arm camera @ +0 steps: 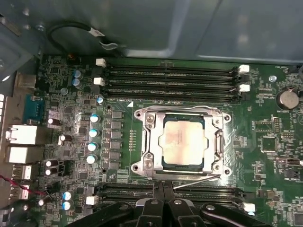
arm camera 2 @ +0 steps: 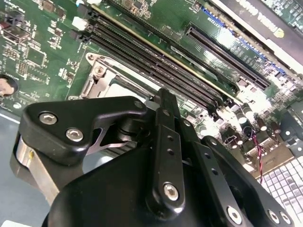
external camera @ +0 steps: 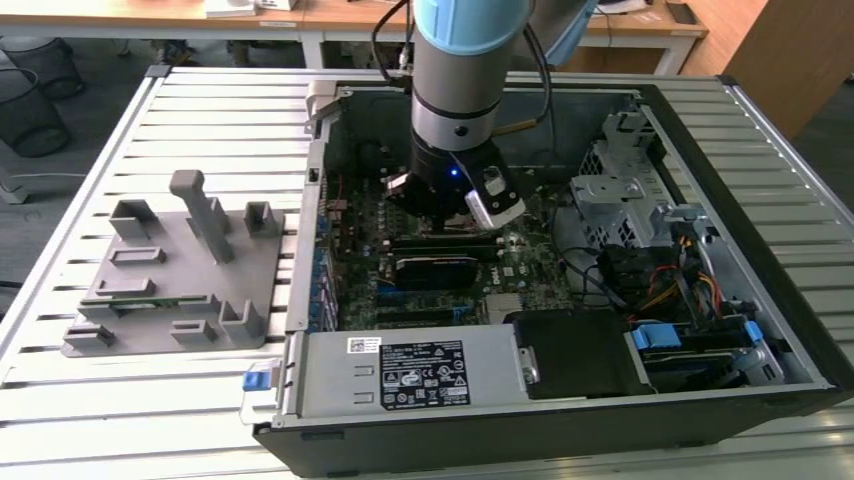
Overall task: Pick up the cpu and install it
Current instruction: 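Install the second cpu locking lever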
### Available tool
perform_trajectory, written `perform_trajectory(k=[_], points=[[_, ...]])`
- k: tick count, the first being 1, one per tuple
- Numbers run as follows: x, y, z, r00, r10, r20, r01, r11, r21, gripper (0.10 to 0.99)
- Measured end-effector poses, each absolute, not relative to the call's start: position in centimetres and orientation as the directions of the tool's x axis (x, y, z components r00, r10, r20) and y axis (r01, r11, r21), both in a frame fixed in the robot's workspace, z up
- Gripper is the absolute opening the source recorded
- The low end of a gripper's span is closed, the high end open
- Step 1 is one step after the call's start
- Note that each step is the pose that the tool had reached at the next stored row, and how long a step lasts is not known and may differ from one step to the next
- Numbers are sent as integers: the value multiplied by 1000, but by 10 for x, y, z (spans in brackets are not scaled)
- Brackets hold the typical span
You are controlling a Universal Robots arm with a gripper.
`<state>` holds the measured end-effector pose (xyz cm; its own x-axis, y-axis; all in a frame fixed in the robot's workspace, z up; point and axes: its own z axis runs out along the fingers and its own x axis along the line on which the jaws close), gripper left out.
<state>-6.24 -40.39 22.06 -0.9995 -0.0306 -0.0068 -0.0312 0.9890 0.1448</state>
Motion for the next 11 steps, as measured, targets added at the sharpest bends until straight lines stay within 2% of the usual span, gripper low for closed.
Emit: perform_trajectory(k=[7, 11], points=[[-63, -404, 210, -999, -35, -3, -35, 988, 149, 106], [-64, -407, 208, -999, -35, -4, -35, 985, 171, 106]])
